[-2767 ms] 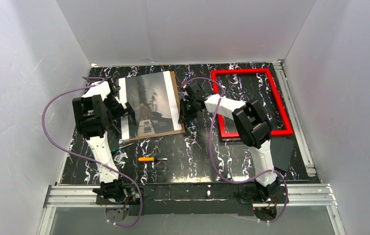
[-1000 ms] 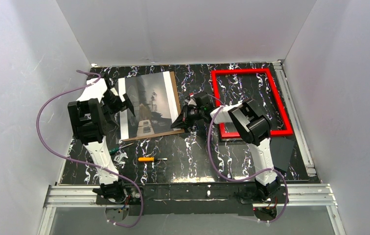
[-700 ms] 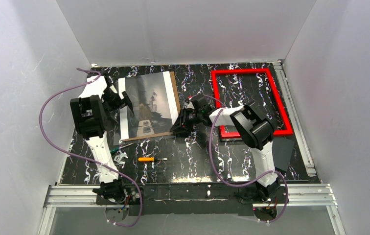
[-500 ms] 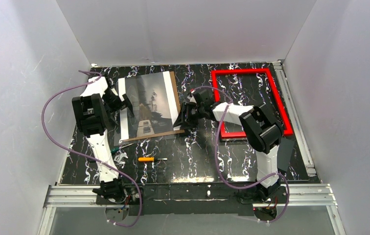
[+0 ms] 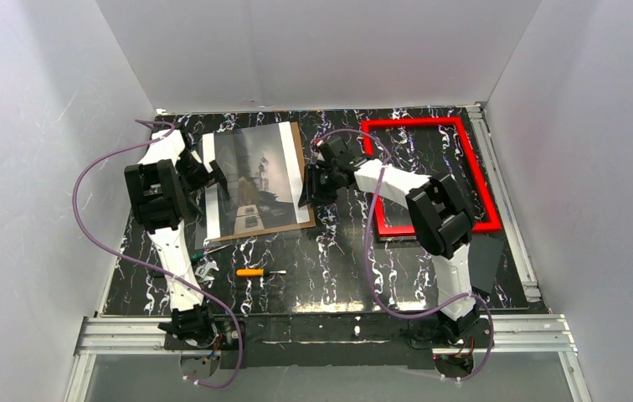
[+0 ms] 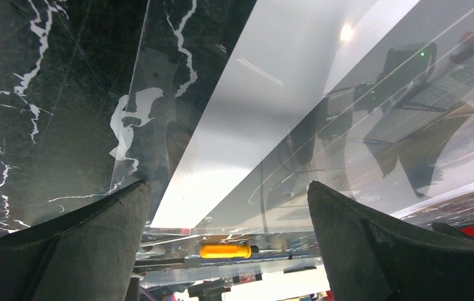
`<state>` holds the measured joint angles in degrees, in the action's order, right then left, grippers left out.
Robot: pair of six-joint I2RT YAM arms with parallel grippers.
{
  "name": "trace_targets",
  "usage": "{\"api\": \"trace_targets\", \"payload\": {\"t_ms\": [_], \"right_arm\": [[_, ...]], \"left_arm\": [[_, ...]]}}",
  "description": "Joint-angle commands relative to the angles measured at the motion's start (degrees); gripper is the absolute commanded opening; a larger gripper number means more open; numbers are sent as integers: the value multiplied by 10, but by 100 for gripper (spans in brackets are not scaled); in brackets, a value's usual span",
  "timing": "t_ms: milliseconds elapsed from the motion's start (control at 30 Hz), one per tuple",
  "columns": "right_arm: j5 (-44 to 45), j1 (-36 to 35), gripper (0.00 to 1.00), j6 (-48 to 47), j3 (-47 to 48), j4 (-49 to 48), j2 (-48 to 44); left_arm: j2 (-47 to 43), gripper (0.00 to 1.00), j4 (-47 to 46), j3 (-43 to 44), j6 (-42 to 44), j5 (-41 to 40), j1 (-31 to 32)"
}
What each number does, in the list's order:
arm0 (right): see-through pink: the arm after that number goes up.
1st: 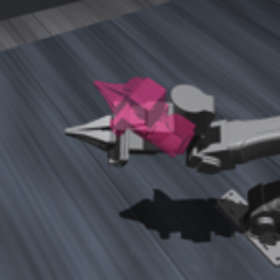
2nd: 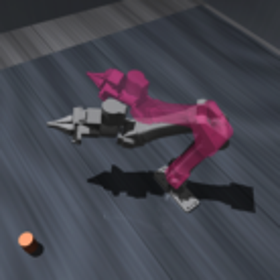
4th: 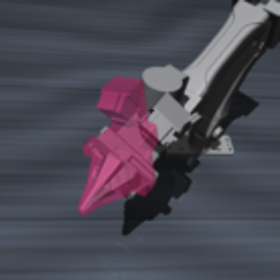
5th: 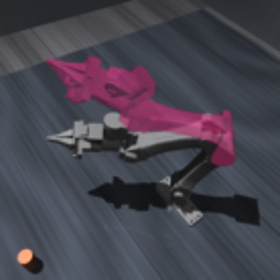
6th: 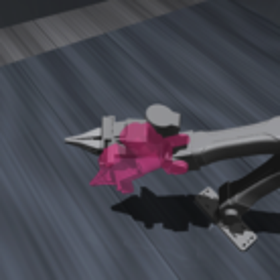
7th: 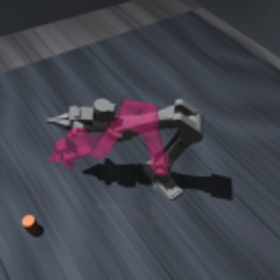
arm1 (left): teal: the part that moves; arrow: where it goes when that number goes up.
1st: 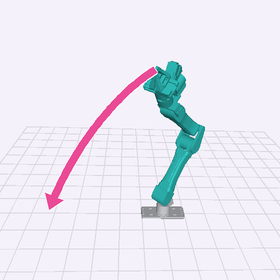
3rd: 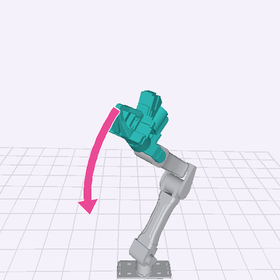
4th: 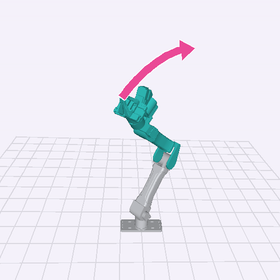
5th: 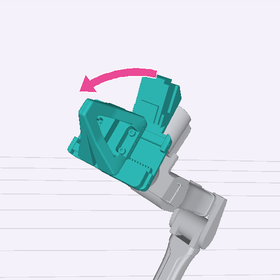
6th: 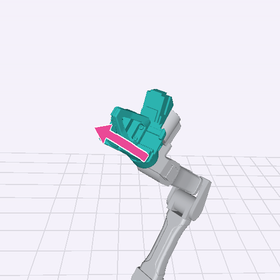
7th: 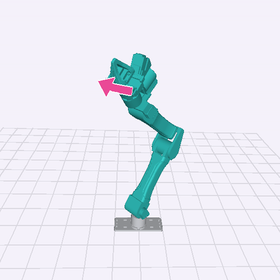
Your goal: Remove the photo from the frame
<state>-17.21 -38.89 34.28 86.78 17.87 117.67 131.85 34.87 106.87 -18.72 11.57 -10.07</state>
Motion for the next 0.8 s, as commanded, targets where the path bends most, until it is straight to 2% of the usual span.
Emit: {"api": "trace_targets", "payload": {"t_ms": [0,233,633,767], "right_arm": [[23,-11,50,5,21,38,26],[24,-14,50,47,-29,16,18],[-66,-8,50,130,-46,-79,36],[-106,0,50,158,-70,-142,29]], "left_arm": [[28,96,67,-6,-3,2,-2],[37,96,68,-5,-9,5,-2],[51,96,69,-8,-7,7,-2],[58,96,69,-7,-7,9,-2]]}}
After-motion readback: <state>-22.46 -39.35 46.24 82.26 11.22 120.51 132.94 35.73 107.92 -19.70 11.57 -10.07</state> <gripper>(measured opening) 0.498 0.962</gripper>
